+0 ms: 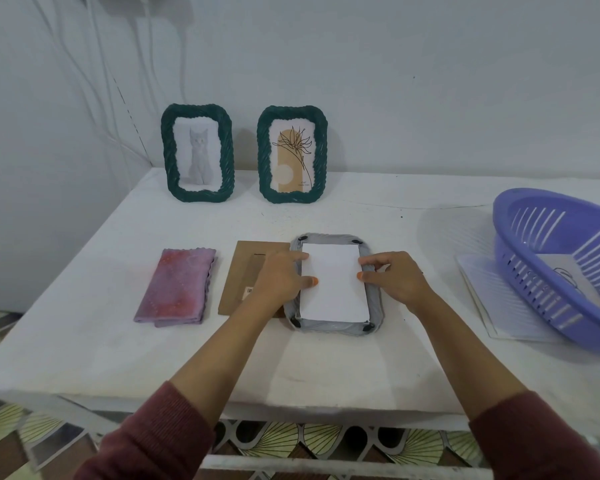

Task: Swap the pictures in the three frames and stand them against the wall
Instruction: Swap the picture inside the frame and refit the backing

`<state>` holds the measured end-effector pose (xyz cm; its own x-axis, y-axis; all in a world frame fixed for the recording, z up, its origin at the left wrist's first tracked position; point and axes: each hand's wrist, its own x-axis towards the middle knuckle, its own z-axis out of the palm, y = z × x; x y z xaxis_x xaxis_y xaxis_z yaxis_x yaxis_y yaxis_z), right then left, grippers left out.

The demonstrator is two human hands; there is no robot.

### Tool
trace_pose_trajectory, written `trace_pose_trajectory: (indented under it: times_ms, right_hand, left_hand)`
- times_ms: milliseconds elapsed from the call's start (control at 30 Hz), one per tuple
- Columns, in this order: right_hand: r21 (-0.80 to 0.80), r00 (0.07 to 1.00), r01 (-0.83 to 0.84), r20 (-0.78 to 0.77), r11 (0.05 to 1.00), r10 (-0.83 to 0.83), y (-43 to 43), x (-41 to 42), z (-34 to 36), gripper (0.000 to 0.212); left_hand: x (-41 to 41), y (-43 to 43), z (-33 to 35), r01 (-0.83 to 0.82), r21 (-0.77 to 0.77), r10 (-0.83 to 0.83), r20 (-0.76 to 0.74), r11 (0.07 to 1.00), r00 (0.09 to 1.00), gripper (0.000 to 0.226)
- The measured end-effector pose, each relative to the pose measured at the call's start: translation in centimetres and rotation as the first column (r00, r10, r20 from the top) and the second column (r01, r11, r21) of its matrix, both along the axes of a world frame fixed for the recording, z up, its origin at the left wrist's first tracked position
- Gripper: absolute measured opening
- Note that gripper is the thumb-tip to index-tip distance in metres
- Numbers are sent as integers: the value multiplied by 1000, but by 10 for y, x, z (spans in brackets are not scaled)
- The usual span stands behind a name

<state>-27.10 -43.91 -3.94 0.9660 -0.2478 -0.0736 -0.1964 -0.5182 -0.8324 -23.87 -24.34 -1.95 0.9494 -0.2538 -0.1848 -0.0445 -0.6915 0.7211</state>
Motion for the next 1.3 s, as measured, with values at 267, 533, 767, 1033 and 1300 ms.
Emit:
trace_pose_trajectory:
  times_ms: [267, 533, 767, 1033, 1300]
  right_hand:
    - [14, 1000, -8, 3, 1000, 8, -1, 1, -1, 33]
    - [-29, 998, -61, 8, 998, 62, 1, -2, 0, 30]
    - [-52, 997, -73, 4, 996, 73, 1, -1, 1, 31]
    - [-35, 997, -71, 3, 997, 71, 1, -2, 2, 30]
    - [-11, 998, -70, 5, 997, 70, 2, -3, 3, 27]
  left_hand:
    - [0, 0, -1, -10, 6, 10, -1, 1000, 1000, 56]
    - [0, -1, -1, -9, 20, 9, -5, 1000, 1000, 57]
    - [0, 8, 5, -116, -7, 116, 81, 993, 990, 27]
    - [12, 49, 6, -164, 407, 232, -122, 899, 965, 69]
    - [16, 49, 1, -131, 446, 192, -95, 885, 977, 72]
